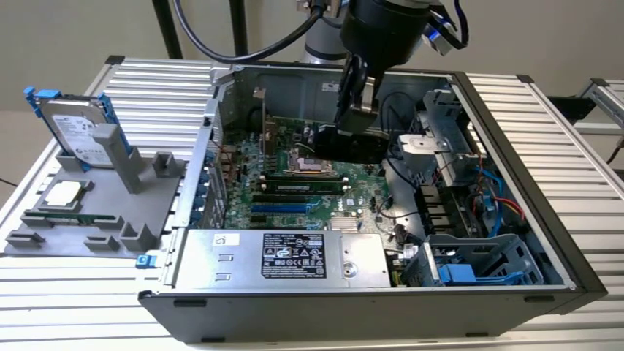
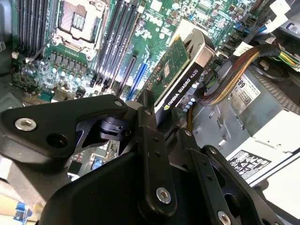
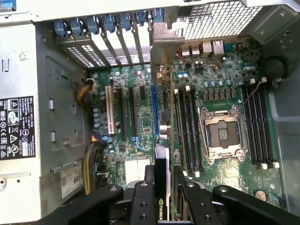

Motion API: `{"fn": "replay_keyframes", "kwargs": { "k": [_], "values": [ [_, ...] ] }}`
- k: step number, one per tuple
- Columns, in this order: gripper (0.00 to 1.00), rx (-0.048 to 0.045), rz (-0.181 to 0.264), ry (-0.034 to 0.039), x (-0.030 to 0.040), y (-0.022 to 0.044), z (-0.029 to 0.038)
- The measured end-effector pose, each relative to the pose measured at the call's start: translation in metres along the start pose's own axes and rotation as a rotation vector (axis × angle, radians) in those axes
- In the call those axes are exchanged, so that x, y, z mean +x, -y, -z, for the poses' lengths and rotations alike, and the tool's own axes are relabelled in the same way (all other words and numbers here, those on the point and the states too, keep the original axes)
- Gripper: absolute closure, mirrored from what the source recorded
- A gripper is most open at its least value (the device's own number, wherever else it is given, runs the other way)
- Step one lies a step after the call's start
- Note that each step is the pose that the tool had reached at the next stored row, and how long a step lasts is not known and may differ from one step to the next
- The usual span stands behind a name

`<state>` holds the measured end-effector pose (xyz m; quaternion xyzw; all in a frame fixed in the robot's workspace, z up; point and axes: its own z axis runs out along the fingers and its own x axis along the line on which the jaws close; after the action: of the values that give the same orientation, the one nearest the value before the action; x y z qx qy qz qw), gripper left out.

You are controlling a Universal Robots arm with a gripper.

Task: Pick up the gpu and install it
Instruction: 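Insert the gpu into the slot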

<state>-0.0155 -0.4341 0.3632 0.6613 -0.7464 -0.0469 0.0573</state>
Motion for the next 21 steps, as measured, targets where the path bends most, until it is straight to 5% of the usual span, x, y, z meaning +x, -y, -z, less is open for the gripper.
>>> {"fn": "replay_keyframes", "kwargs": {
  "k": [21],
  "values": [
    [1.00, 0.0000, 0.000, -0.0001, -0.0001, 0.0007, -0.0049]
  ]
}}
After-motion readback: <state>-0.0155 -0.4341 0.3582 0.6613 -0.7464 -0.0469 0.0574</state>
